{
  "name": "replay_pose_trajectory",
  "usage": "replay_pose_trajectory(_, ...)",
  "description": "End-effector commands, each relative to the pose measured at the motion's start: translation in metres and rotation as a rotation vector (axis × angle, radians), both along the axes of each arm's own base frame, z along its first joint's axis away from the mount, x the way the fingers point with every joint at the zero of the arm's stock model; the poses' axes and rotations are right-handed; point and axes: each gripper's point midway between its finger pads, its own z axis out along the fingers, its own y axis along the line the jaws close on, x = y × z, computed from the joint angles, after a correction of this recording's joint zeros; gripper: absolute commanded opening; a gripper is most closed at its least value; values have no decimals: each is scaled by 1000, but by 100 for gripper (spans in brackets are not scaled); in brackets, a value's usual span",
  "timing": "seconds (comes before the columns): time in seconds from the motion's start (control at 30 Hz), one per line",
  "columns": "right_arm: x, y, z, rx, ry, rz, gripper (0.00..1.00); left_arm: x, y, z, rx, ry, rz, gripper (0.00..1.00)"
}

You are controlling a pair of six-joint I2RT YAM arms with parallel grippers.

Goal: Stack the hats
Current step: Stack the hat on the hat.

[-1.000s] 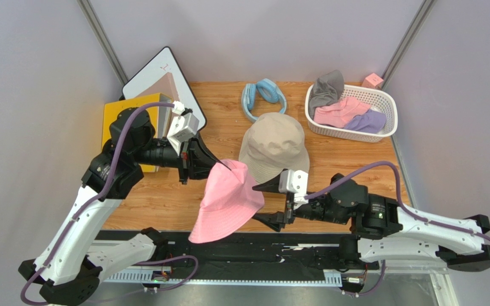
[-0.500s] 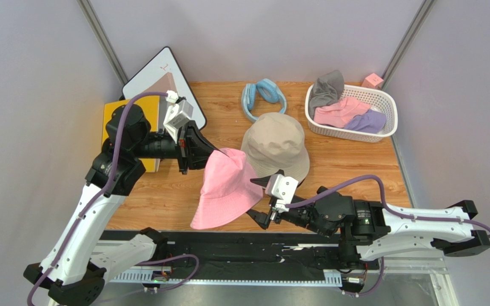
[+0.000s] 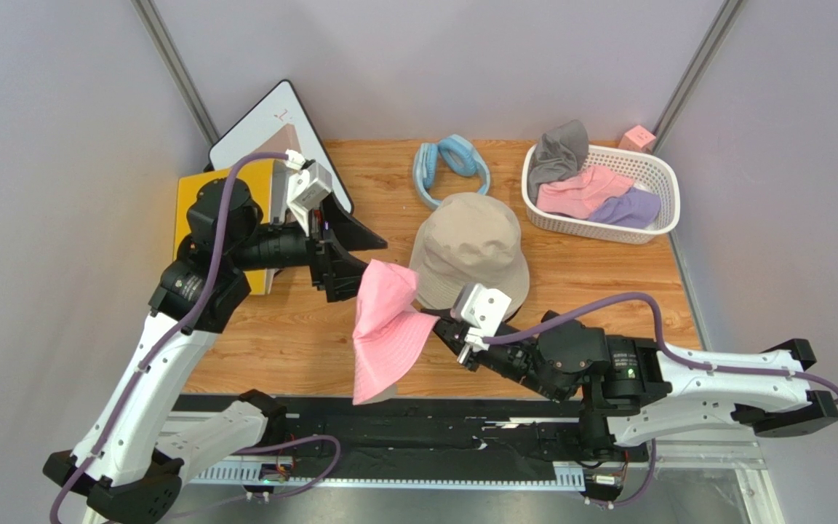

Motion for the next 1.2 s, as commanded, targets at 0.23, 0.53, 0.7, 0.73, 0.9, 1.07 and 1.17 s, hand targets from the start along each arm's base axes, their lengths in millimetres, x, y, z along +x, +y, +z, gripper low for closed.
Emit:
replay_pose_trajectory(0.23, 56, -5, 73, 29, 109, -313, 0, 60, 144, -30, 155, -20, 1032, 99)
replay_pose_trajectory(0.53, 116, 13, 102, 26, 164, -437, 0, 26, 221, -56, 254, -50, 1325, 99)
replay_pose_trajectory(0.7, 139, 18, 108, 36, 193, -496, 0, 5, 184, -38, 117, -141, 1081, 97)
replay_pose_trajectory(0.73, 144, 22, 112, 44, 189, -510, 0, 3, 176, -35, 84, -121, 1040, 96)
replay_pose_trajectory(0.9, 171, 27, 120, 81, 183, -594, 0, 1, 108, -32, -2, -14, 721, 92)
replay_pose_trajectory(1.07, 199, 34, 114, 121, 210, -674, 0, 0, 81, -16, -105, 19, 597, 92)
replay_pose_trajectory(1.17, 209, 42, 108, 135, 224, -683, 0, -3, 73, -6, -136, 31, 545, 96)
